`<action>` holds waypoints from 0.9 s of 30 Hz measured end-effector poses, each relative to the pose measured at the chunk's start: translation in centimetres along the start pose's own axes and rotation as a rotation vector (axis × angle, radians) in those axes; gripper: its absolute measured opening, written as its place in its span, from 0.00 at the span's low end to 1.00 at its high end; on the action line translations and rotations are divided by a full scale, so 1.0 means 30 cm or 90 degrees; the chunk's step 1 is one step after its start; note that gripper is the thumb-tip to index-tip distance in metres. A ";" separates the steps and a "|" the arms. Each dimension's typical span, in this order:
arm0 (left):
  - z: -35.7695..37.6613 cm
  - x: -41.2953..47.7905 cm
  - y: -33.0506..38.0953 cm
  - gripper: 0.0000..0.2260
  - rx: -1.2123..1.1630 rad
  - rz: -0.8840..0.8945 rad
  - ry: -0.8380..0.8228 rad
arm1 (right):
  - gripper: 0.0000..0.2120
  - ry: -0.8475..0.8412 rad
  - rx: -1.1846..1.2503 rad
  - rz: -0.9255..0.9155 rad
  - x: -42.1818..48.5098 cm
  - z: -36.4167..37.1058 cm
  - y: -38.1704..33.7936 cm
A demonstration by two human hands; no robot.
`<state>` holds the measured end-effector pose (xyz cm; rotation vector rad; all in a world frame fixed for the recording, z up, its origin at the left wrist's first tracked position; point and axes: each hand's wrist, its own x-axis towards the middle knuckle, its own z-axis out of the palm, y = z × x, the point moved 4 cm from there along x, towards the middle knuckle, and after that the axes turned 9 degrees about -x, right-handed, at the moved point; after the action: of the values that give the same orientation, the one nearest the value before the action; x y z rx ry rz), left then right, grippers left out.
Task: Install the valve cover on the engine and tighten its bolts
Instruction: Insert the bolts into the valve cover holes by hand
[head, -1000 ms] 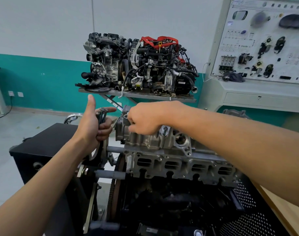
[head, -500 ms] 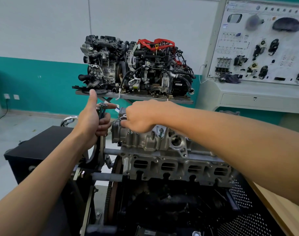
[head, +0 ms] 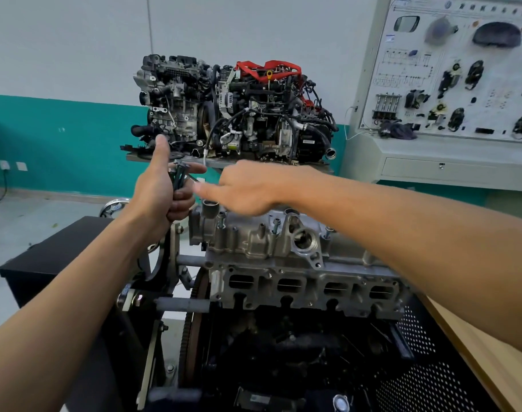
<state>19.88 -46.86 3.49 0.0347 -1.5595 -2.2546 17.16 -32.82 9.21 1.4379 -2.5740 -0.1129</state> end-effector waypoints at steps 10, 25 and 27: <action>-0.014 0.006 -0.013 0.16 0.363 0.135 0.055 | 0.20 -0.043 -0.136 -0.045 0.006 0.021 -0.013; -0.017 0.019 -0.091 0.26 0.456 0.347 0.124 | 0.11 -0.045 -0.175 -0.069 0.017 0.048 0.006; -0.023 0.014 -0.107 0.25 0.398 0.290 0.125 | 0.15 -0.050 -0.172 -0.081 0.008 0.051 -0.005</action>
<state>18.68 -46.64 0.42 0.0630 -1.8690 -1.3284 16.86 -33.15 7.73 1.5169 -2.4090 -0.5225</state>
